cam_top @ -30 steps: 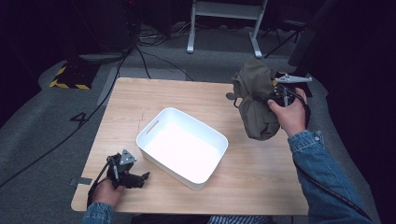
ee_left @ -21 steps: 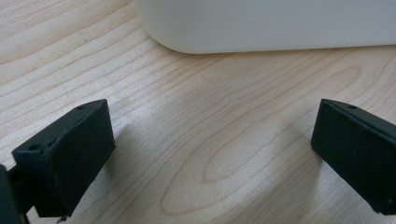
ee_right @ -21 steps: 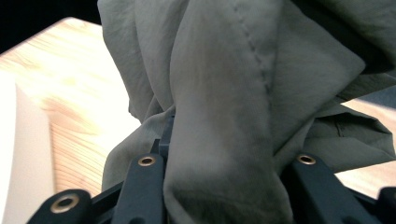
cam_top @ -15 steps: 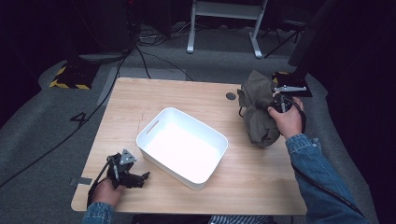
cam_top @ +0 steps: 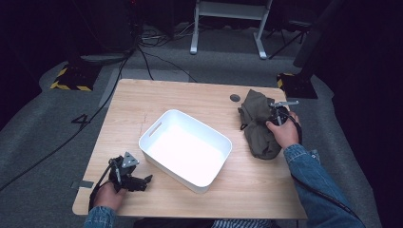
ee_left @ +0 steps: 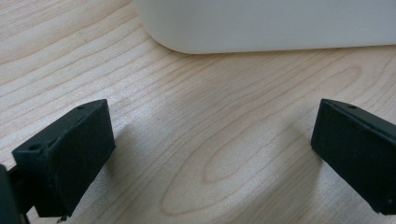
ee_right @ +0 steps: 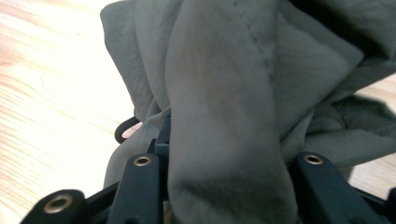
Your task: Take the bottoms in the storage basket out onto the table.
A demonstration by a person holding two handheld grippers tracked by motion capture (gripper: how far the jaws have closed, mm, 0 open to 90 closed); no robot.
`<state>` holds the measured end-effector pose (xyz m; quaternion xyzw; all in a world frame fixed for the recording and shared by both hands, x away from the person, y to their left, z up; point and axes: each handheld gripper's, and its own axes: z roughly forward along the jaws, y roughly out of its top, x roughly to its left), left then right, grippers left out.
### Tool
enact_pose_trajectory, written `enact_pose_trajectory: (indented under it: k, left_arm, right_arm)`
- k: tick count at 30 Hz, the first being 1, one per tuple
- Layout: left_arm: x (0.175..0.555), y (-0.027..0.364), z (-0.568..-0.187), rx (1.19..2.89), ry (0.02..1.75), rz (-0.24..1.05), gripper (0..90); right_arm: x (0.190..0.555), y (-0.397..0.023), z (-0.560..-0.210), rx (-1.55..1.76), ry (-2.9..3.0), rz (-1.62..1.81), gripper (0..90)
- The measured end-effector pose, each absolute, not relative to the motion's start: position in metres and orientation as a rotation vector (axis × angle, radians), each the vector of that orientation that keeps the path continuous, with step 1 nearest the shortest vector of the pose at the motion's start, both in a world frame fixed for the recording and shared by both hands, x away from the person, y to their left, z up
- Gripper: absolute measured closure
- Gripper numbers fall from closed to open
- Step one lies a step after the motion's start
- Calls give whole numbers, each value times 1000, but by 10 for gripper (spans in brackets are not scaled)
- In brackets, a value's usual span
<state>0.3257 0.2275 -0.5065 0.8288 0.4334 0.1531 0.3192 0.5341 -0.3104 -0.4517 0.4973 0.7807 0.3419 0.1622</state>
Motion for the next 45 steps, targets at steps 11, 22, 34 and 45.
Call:
enact_pose_trajectory:
  k: [11, 22, 34, 45]
  left_arm:
    - [323, 226, -507, 2162, 1174, 412, 0]
    - [323, 226, -507, 2157, 1180, 415, 0]
    - [323, 226, -507, 2157, 1180, 415, 0]
    - [323, 226, -507, 2158, 1180, 416, 0]
  right_arm:
    - [539, -303, -471, 1405, 2237, 975, 331]
    - [526, -312, -449, 1277, 2164, 1069, 253]
    - [496, -326, -403, 1156, 2114, 1181, 304]
    - [459, -324, -377, 1039, 2106, 1297, 305]
